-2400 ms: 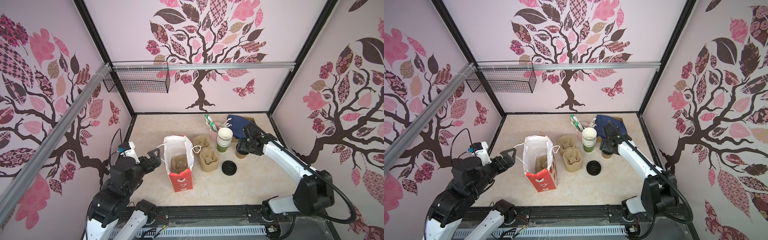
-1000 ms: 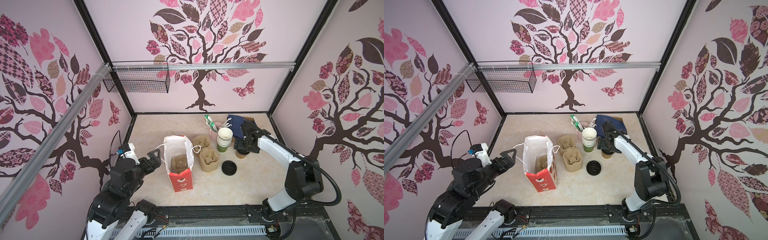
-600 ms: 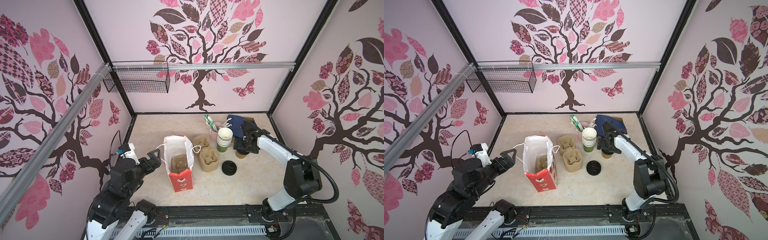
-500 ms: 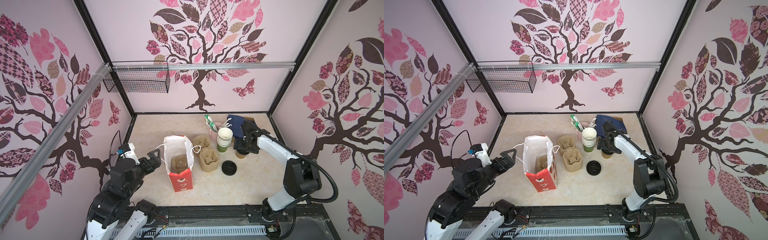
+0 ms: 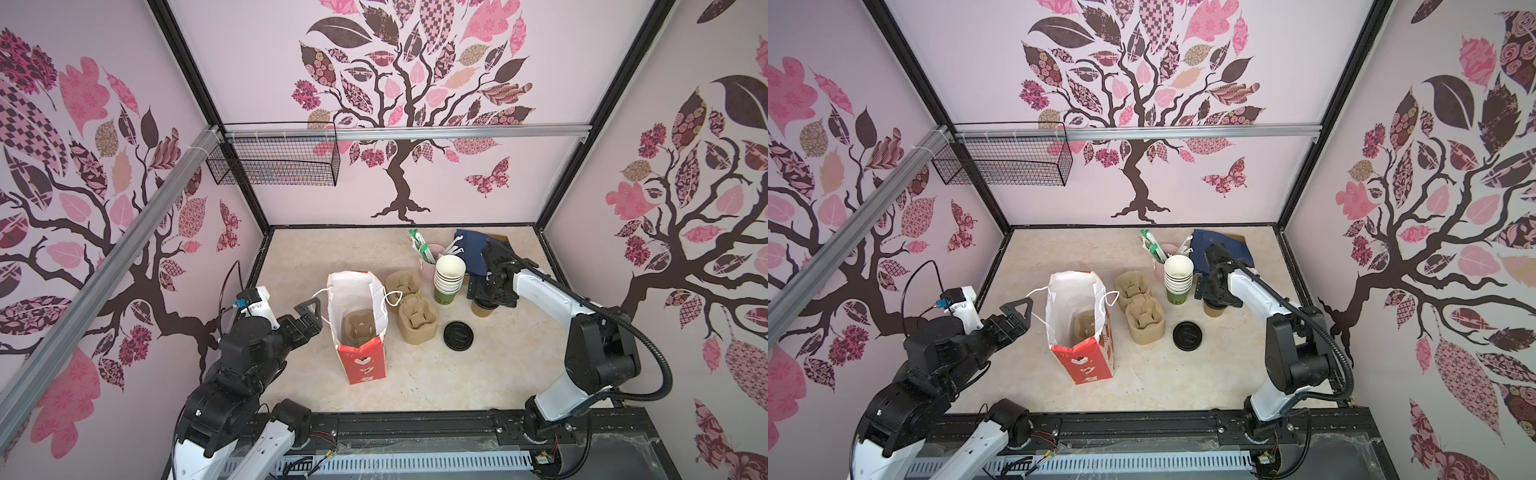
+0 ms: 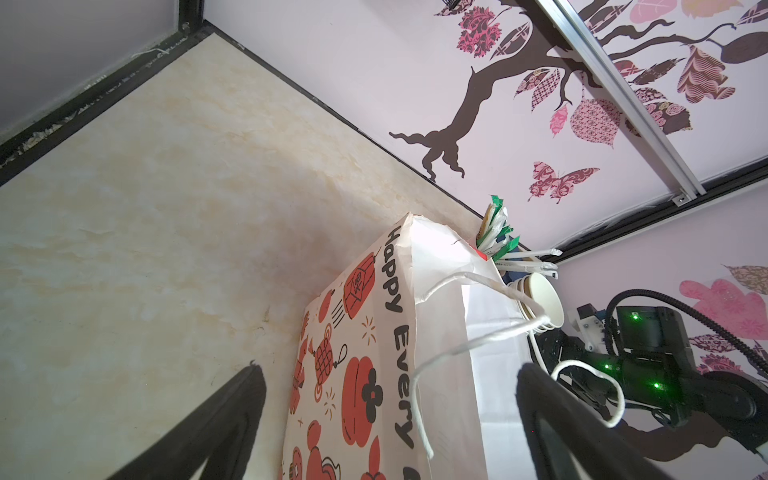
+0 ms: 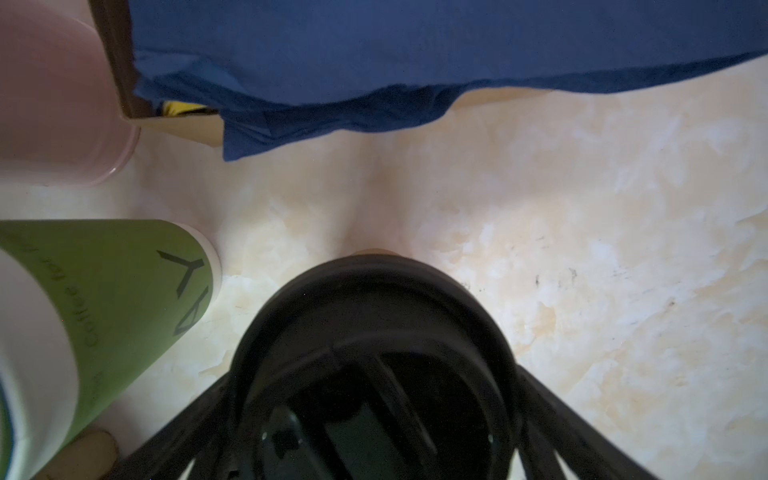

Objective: Pack a coffee takeout order
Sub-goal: Pick up the coffee cup at the middle-right of the table.

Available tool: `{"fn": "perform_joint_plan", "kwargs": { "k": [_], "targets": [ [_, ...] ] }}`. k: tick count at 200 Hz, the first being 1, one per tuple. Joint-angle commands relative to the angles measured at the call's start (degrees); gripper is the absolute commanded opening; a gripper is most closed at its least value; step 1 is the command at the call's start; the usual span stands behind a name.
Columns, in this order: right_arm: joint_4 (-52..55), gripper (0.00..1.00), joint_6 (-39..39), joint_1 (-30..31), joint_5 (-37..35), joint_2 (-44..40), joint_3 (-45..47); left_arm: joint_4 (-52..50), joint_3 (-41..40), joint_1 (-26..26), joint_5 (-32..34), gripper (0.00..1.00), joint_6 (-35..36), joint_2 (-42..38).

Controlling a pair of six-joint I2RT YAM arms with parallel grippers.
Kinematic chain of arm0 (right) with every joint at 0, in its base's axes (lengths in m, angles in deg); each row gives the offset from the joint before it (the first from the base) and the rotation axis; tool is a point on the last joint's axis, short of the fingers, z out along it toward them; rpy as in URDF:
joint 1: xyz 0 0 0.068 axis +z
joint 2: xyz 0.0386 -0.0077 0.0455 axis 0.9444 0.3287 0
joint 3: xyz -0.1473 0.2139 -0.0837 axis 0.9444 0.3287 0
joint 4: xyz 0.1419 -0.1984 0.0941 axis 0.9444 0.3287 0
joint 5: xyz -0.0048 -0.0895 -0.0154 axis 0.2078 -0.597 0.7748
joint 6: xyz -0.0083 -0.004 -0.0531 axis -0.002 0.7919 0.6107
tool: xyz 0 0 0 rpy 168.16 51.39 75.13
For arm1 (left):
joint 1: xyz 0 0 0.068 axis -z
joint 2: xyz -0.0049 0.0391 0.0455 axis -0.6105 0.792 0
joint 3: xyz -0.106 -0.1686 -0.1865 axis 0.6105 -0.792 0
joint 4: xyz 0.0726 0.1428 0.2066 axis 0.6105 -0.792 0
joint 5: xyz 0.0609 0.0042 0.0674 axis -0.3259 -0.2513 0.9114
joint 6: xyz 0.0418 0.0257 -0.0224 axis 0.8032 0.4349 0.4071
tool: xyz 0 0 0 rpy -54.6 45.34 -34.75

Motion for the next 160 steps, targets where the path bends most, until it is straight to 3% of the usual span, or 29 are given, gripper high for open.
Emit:
{"fn": "perform_joint_plan", "kwargs": {
  "k": [1, 160],
  "targets": [
    [0.7, 0.97, 0.4, -0.2, -0.7, 0.9, -1.1, 0.2, -0.5, -0.3, 0.4, 0.98, 0.6, -0.1],
    [2.7, 0.92, 0.0, -0.2, -1.1, -2.9, -1.5, 0.0, 0.0, -0.3, 0.8, 0.98, 1.0, 0.3]
  ]
}}
